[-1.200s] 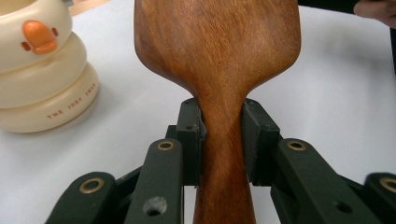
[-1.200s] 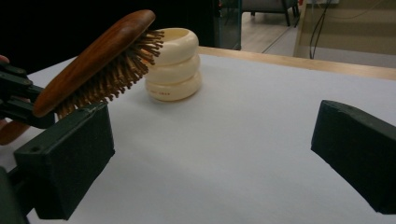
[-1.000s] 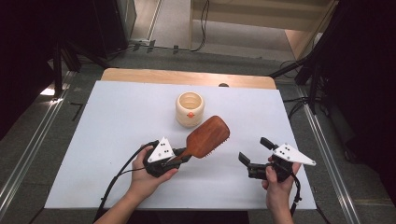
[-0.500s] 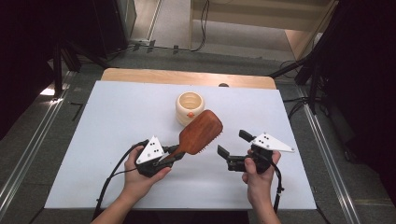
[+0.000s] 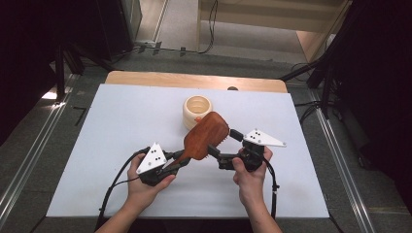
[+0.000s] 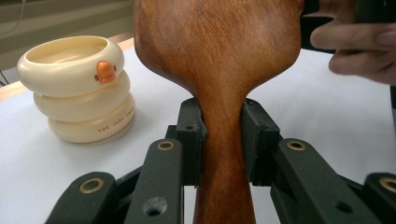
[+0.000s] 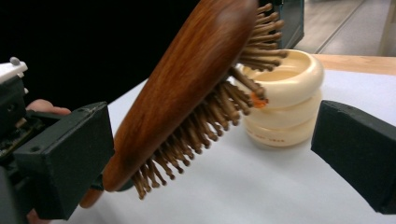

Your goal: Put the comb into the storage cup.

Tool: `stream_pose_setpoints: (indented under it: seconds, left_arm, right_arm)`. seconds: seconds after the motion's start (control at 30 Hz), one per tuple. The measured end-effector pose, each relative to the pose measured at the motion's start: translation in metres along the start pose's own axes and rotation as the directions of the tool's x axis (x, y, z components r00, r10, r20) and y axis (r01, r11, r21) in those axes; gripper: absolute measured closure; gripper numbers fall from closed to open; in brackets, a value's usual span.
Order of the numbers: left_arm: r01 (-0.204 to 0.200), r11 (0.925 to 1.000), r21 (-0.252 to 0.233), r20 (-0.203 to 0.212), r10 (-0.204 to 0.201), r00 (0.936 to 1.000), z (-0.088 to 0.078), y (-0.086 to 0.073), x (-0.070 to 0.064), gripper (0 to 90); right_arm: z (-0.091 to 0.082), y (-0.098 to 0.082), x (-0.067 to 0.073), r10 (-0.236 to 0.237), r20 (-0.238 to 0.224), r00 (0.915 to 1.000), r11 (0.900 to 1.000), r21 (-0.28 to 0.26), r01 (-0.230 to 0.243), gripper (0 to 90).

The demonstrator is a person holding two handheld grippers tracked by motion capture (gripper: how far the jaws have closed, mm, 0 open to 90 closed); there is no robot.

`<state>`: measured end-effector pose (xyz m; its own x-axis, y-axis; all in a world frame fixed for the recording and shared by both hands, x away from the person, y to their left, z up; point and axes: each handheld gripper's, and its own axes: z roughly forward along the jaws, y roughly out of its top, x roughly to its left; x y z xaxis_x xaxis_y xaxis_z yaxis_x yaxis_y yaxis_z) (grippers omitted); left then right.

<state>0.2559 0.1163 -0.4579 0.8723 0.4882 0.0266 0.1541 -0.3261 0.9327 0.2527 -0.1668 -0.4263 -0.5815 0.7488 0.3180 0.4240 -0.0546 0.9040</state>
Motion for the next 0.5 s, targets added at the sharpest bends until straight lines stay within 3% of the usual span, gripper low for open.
stream_pose_setpoints:
  seconds: [0.3,0.5]
  left_arm:
    - [0.011,0.9995,-0.028,0.004,-0.011,0.9999,0.004,-0.005,-0.008,72.3]
    - [-0.006,0.9997,-0.026,0.01,0.007,0.9999,0.008,-0.007,-0.014,72.3]
  right_arm:
    - [0.016,-0.008,0.008,0.094,-0.06,0.9937,0.995,0.026,-0.093,0.2]
    - [0.021,-0.011,0.014,0.142,-0.045,0.9888,0.99,0.018,-0.142,12.6]
